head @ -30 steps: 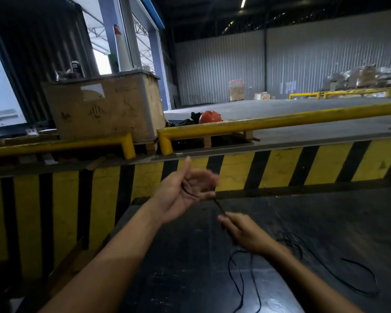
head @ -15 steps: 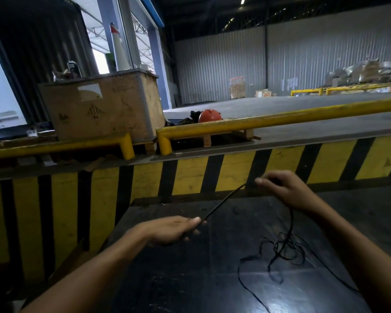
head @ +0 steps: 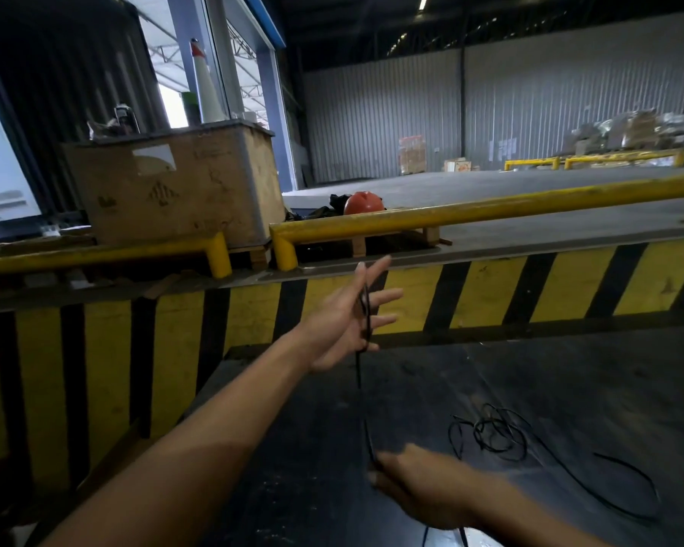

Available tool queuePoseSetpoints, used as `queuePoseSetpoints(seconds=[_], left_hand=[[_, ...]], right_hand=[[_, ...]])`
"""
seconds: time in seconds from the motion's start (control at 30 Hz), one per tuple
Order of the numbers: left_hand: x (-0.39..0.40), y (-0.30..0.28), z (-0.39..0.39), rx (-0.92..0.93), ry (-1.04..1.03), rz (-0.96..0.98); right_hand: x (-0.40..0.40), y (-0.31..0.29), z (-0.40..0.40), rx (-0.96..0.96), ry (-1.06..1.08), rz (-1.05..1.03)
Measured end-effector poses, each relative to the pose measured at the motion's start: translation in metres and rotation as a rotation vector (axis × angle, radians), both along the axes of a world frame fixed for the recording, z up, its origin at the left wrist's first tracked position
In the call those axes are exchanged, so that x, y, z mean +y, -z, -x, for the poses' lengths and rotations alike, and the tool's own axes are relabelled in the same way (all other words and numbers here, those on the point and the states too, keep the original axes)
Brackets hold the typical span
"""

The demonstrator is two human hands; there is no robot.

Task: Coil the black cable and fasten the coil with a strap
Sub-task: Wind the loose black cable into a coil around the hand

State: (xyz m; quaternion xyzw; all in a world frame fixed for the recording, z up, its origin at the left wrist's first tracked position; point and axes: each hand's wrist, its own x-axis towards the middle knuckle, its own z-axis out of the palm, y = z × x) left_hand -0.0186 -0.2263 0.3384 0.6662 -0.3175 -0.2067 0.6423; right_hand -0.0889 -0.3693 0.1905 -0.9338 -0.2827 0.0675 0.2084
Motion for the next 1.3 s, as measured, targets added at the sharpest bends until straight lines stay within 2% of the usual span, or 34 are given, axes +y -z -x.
queuePoseSetpoints(seconds=[0.1,0.17,0.27,0.33,0.43,0.53,0.6,0.67,0.73,0.8,0.87,0.97,1.03,1.1,1.2,1.3], left_hand=[[0.021,0.020,-0.014,-0.258,-0.200,-0.351],[0.034,0.033,-0.019,-0.408,-0.203,-0.641],[0.043,0.049,-0.011,-0.345,-0.050,-0.978],[0.039,0.052,0.002,-0.229,0.104,-1.060],[0.025,0.044,0.023,-0.010,0.330,-0.922],[0.013,0.031,0.034,0.186,0.466,-0.584],[0.008,0.018,0.032,0.249,0.478,-0.309],[0.003,0.007,0.027,0.259,0.411,-0.086],[0.000,0.005,0.021,0.246,0.294,0.034],[0.001,0.014,0.015,0.200,0.176,0.041],[0.006,0.023,0.011,0.084,0.034,-0.085],[0.016,0.031,0.006,-0.155,-0.127,-0.444],[0.019,0.037,0.007,-0.287,-0.115,-0.709],[0.016,0.043,0.017,-0.293,-0.012,-0.874],[0.005,0.043,0.034,-0.100,0.256,-0.830],[-0.002,0.029,0.047,0.199,0.451,-0.472]], right_hand=[[-0.020,-0.028,0.003,-0.014,0.022,0.026],[-0.044,-0.052,-0.002,-0.019,0.075,0.007],[-0.080,-0.094,-0.017,-0.138,0.173,-0.107],[-0.098,-0.114,-0.026,-0.270,0.255,-0.252],[-0.105,-0.115,-0.039,-0.497,0.405,-0.479],[-0.090,-0.095,-0.041,-0.510,0.533,-0.593],[-0.071,-0.071,-0.035,-0.350,0.534,-0.529],[-0.041,-0.039,-0.018,-0.174,0.398,-0.328],[-0.005,-0.017,0.009,-0.121,0.224,-0.196],[0.013,-0.017,0.030,-0.146,0.128,-0.174],[0.003,-0.034,0.035,-0.194,0.131,-0.096],[-0.034,-0.070,0.030,-0.169,0.168,-0.024],[-0.059,-0.093,0.023,-0.205,0.187,-0.046],[-0.080,-0.114,0.012,-0.303,0.223,-0.036],[-0.099,-0.127,-0.006,-0.425,0.275,-0.098],[-0.098,-0.112,-0.016,-0.449,0.333,-0.360]])
